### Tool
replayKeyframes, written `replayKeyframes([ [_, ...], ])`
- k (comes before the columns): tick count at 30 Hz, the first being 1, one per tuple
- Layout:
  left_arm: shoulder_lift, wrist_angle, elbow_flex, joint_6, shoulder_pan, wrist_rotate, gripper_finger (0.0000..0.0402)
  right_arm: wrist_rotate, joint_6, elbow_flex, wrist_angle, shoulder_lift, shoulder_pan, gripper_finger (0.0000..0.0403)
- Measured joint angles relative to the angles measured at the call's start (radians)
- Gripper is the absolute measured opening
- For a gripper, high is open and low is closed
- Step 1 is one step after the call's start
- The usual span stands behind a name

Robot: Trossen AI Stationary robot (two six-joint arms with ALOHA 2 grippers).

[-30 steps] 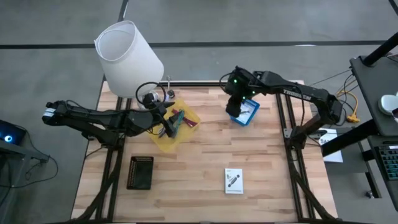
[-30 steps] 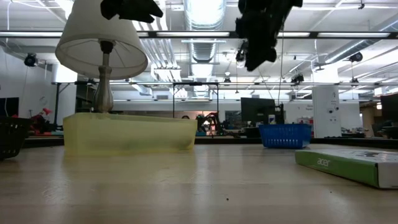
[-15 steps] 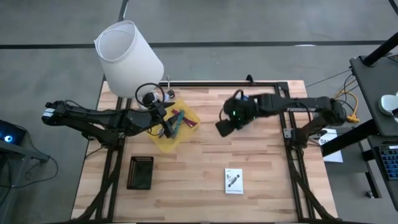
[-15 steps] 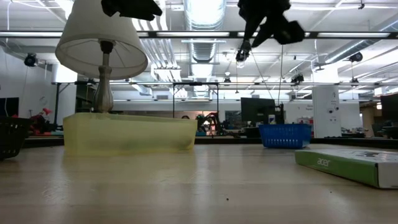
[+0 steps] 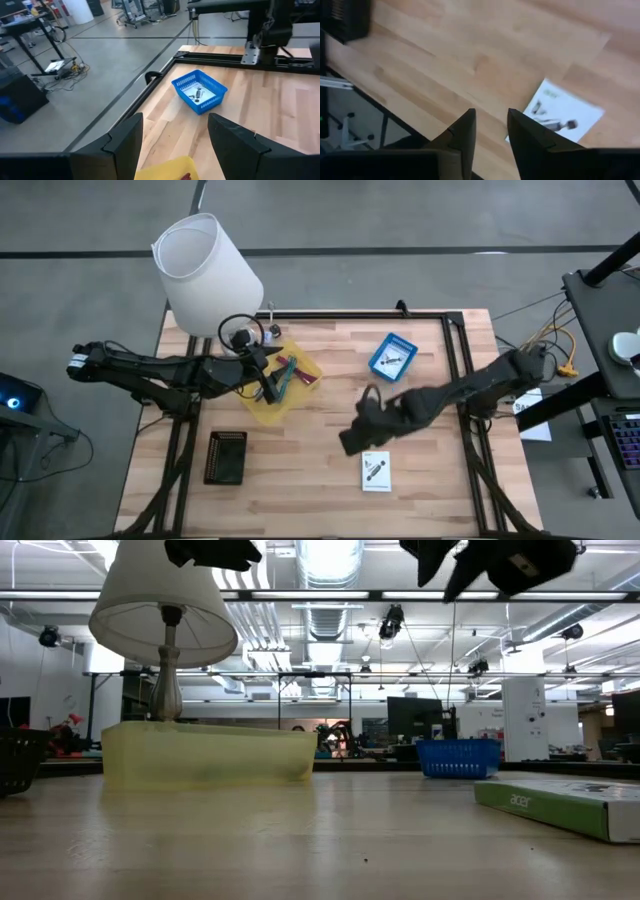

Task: Pick and place items into bin
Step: Stack the card reader box on top of the card reader box in the blue bin

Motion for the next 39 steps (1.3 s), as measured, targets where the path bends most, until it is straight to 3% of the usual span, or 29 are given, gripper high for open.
replayKeyframes([
  [5, 0.0, 0.002, 0.0, 0.015, 0.0, 0.013, 0.0207, -0.007, 0.126, 0.0, 0.038, 0.113, 0.058, 0.0143],
  [13, 0.0, 0.002, 0.0, 0.07, 0.0, 0.017, 0.0207, -0.113, 0.317, -0.001, 0.056, 0.24, 0.088, 0.0183],
  [25, 0.0, 0.002, 0.0, 0.07, 0.0, 0.036, 0.0207, -0.074, 0.363, 0.0, 0.06, 0.341, 0.088, 0.018],
  [31, 0.0, 0.002, 0.0, 0.07, 0.0, 0.037, 0.0207, 0.02, 0.381, 0.0, 0.056, 0.347, 0.087, 0.0165],
  [39, 0.0, 0.002, 0.0, 0.07, 0.0, 0.037, 0.0207, 0.022, 0.342, 0.0, 0.049, 0.347, 0.084, 0.0147],
])
